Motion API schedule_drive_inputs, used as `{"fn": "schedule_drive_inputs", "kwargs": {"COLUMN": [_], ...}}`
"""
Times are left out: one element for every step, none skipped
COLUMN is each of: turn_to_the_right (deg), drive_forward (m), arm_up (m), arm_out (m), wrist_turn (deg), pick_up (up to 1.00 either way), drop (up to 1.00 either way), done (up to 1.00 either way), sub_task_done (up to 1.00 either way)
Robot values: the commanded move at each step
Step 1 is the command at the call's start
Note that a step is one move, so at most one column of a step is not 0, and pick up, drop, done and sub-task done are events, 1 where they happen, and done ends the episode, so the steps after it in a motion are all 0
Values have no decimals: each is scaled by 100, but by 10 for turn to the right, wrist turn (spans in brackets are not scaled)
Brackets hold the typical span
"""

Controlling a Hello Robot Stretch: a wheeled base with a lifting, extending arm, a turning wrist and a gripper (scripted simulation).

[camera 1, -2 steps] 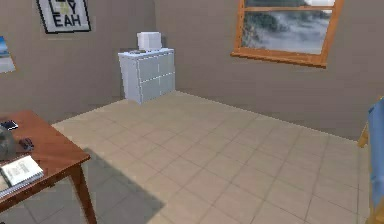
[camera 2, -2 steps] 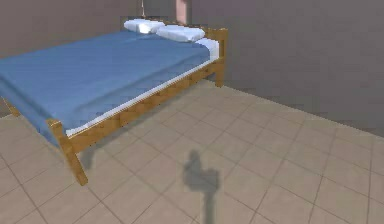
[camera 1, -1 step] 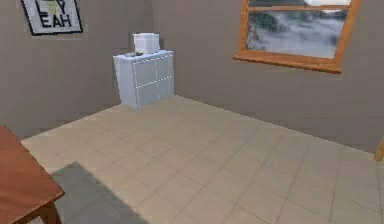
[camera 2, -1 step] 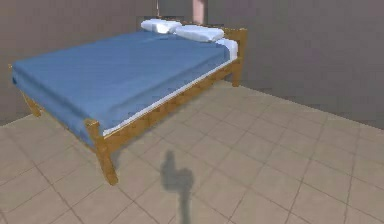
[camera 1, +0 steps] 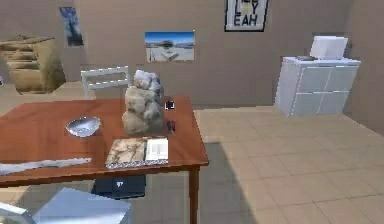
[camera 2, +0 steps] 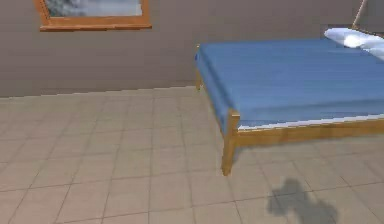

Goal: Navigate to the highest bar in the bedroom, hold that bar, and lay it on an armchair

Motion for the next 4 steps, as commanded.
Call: {"fn": "schedule_drive_inputs", "kwargs": {"turn_to_the_right": [-450,-450,-60,-30], "drive_forward": [0,0,0,0], "arm_up": [0,0,0,0], "arm_out": [0,0,0,0], "wrist_turn": [0,0,0,0], "pick_up": [0,0,0,0], "drop": [0,0,0,0], "done": [0,0,0,0], "sub_task_done": [0,0,0,0]}}
